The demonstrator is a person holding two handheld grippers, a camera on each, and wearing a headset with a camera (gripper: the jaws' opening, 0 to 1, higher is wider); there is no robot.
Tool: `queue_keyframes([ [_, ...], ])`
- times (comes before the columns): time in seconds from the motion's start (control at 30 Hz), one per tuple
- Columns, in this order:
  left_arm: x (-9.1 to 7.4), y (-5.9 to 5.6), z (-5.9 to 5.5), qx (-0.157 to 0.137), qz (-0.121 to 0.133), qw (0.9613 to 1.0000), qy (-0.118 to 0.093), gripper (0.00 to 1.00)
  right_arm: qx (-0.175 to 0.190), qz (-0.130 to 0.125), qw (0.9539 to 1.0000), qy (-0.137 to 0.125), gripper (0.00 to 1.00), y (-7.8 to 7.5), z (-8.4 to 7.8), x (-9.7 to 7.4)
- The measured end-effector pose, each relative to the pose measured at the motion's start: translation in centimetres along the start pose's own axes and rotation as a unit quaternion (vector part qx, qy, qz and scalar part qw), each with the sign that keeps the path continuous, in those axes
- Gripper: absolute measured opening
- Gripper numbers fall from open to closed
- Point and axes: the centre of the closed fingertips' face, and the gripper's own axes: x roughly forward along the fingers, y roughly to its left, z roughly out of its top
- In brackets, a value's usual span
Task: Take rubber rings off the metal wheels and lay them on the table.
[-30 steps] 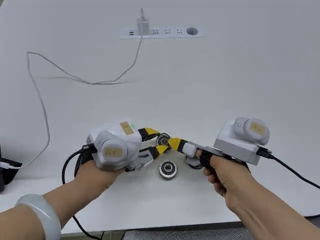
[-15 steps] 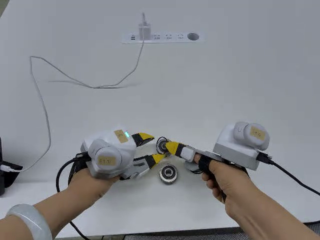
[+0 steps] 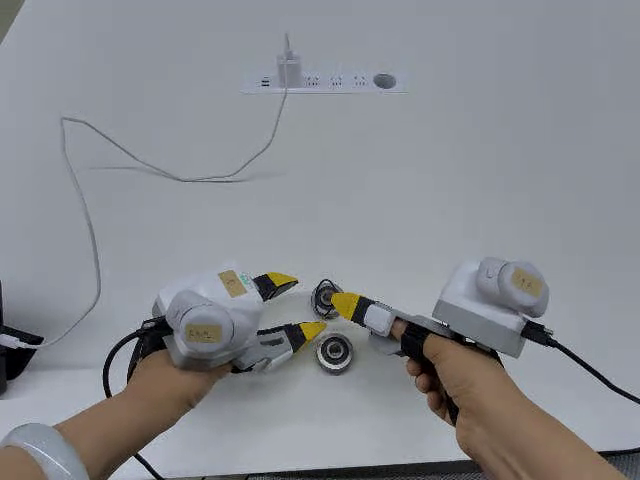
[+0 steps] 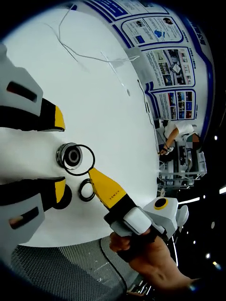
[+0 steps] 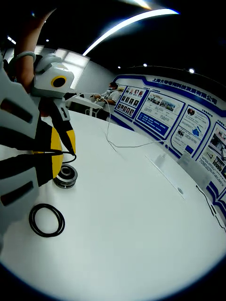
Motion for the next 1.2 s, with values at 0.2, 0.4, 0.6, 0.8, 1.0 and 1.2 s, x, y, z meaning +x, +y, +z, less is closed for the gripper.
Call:
queue_keyframes([
  [0.2, -0.3, -0.2, 0.1, -0.009, 0.000, 0.9999, -0.008, 0.44, 0.013, 0.006, 0.9998, -0.014, 0.02, 0.5, 0.2, -1.2],
  [0.4, -0.6, -0.5, 0.0, -0.014, -0.003, 0.9999, -0.009, 0.46, 0.020, -0.005, 0.9996, -0.021, 0.02, -0.5, 0.2, -2.7],
  [0.6, -0.8, -0.6, 0.1, -0.019, -0.001, 0.9997, -0.014, 0.47, 0.033, -0.020, 0.9989, -0.027, 0.02, -1.8, -0.1, -4.1],
  [0.8, -1.0, -0.8, 0.2, -0.021, 0.000, 0.9996, -0.016, 0.49, 0.041, -0.033, 0.9981, -0.032, 0.02, -3.2, -0.2, -5.0],
  [1.0, -1.2, -0.9, -0.2, -0.024, 0.000, 0.9996, -0.014, 0.50, 0.043, -0.051, 0.9973, -0.031, 0.02, -4.6, -0.4, -5.5],
  [1.2, -1.4, -0.9, -0.7, -0.026, 0.001, 0.9996, -0.008, 0.49, 0.041, -0.065, 0.9966, -0.030, 0.02, -5.7, -0.5, -5.5],
])
